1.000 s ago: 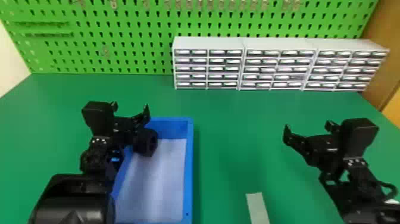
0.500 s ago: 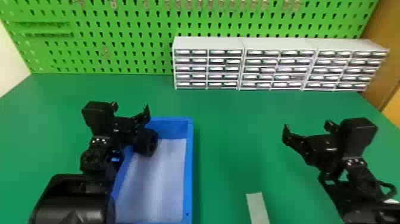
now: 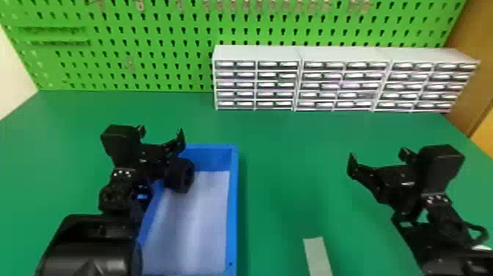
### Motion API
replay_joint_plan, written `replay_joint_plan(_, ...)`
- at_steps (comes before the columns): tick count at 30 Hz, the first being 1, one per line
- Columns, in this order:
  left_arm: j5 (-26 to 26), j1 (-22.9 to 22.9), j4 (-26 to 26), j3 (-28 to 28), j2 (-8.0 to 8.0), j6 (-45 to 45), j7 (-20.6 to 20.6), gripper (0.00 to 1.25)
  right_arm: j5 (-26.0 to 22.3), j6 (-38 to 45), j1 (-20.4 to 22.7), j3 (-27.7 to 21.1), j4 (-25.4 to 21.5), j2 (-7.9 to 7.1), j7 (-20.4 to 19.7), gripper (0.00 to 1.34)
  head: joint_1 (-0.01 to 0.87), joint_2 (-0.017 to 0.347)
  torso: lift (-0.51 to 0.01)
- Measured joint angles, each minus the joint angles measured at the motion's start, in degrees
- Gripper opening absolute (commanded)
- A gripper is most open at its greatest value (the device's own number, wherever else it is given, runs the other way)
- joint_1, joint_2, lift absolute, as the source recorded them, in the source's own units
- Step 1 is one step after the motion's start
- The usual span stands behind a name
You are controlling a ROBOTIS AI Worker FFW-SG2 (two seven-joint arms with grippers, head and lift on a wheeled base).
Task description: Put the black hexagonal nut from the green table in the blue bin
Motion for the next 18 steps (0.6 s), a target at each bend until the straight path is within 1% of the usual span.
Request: replay_joint_plan(18, 0.1, -0.3, 0.0, 0.0, -0.03, 0.0, 0.0, 0.93, -0.4, 0.0, -0.3, 0.0, 0.0, -0.18, 0.0, 1.26, 0.686, 0.051, -0.097)
